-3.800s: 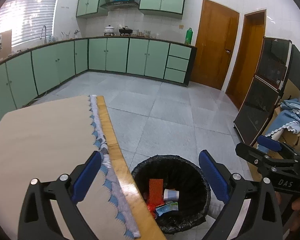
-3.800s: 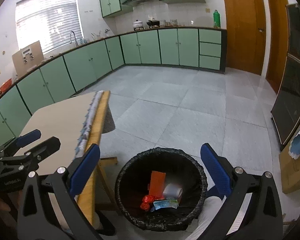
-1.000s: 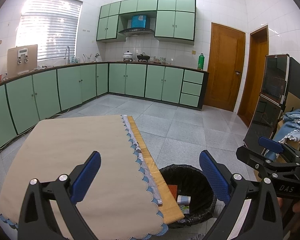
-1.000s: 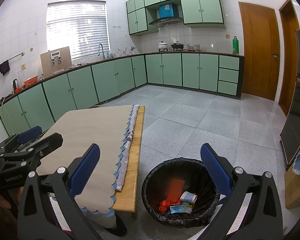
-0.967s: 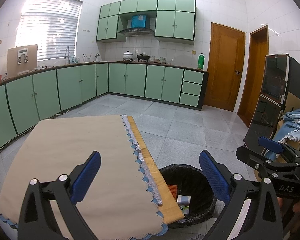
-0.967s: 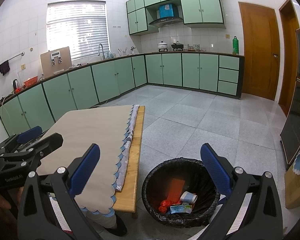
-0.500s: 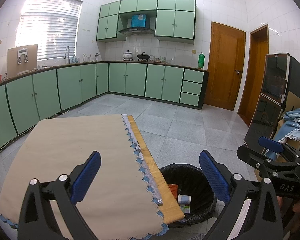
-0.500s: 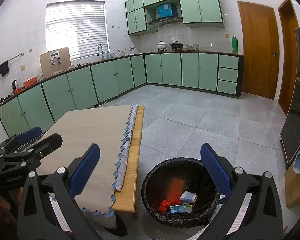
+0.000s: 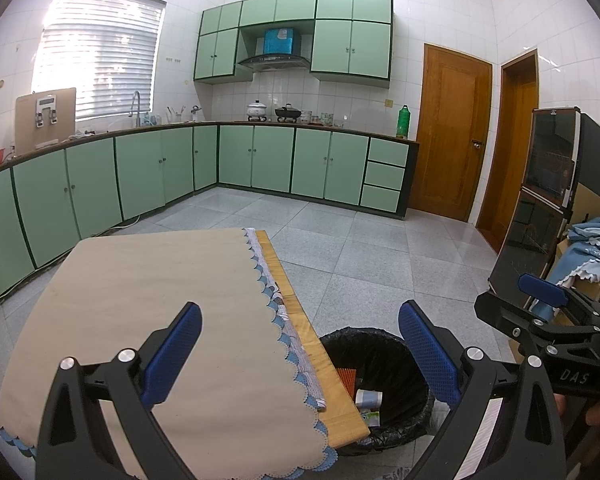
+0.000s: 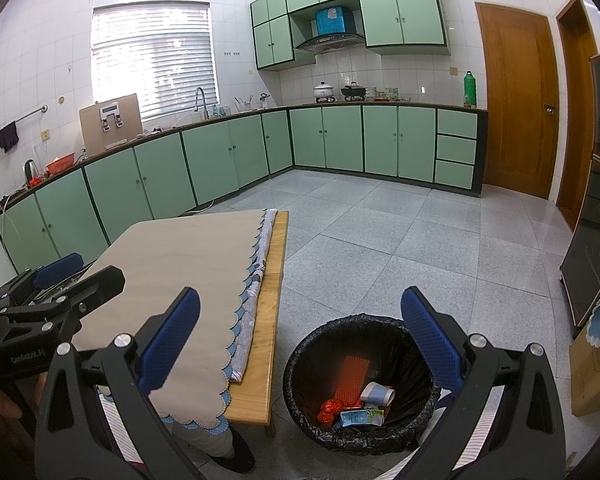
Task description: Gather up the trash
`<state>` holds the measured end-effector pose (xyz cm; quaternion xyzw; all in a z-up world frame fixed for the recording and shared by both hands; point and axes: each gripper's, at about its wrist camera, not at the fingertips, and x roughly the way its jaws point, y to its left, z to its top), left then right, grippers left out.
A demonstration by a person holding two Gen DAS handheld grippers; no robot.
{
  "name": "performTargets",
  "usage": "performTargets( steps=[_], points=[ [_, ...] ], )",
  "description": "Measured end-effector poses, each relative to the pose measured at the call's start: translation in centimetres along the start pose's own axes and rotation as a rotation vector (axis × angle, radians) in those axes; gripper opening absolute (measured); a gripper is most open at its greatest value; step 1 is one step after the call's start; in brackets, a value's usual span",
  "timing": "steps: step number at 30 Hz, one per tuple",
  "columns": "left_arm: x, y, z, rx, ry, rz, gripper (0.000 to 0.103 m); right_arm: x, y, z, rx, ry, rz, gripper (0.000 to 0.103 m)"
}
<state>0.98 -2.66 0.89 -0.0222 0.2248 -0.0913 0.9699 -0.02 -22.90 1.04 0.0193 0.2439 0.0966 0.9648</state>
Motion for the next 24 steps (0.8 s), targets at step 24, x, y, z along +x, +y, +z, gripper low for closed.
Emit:
performTargets(
  steps=[24],
  points=[
    [0.44,-0.15,-0.51,-0.011,0.012,0.003,0.097,0.12,-0.19,-0.07,0.001,0.002,-0.001,0.098]
  ],
)
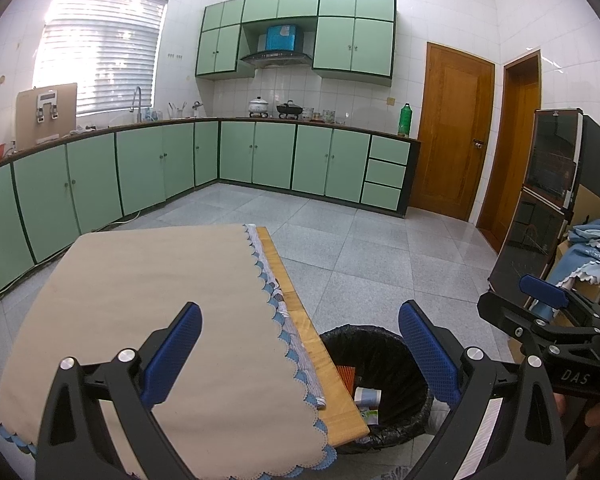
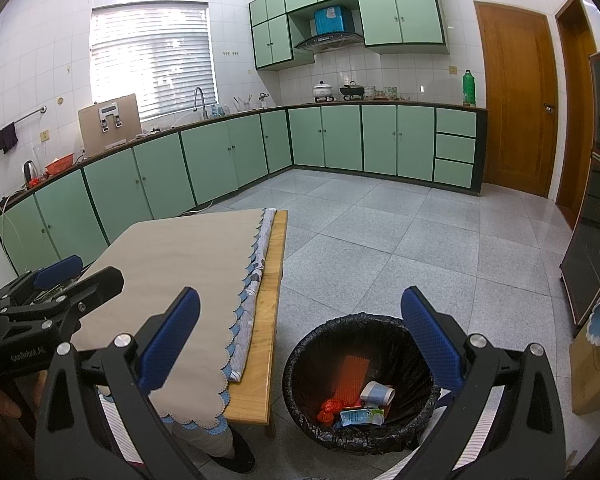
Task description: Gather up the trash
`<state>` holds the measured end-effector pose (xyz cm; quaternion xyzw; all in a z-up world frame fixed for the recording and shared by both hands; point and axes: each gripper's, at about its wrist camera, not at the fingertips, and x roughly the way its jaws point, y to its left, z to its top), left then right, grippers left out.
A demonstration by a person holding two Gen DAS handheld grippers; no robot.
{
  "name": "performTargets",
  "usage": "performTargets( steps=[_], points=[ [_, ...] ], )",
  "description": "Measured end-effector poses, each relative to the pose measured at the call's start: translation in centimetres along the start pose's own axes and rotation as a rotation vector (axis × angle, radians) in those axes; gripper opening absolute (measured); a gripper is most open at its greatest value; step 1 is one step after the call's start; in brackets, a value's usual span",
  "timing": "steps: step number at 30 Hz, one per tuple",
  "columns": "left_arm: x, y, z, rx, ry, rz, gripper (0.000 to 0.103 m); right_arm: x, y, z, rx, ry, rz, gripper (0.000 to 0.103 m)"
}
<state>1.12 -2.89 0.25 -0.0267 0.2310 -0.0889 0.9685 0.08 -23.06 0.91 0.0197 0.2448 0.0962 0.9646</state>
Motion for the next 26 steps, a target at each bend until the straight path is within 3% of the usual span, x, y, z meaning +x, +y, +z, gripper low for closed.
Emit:
performTargets(
  steps=[26],
  points=[
    [0.37,-0.53,-0.20,-0.007,0.015,0.004,0.097,0.37,-0.46,-0.77,0.012,0.003,-0.005,0.098]
  ],
)
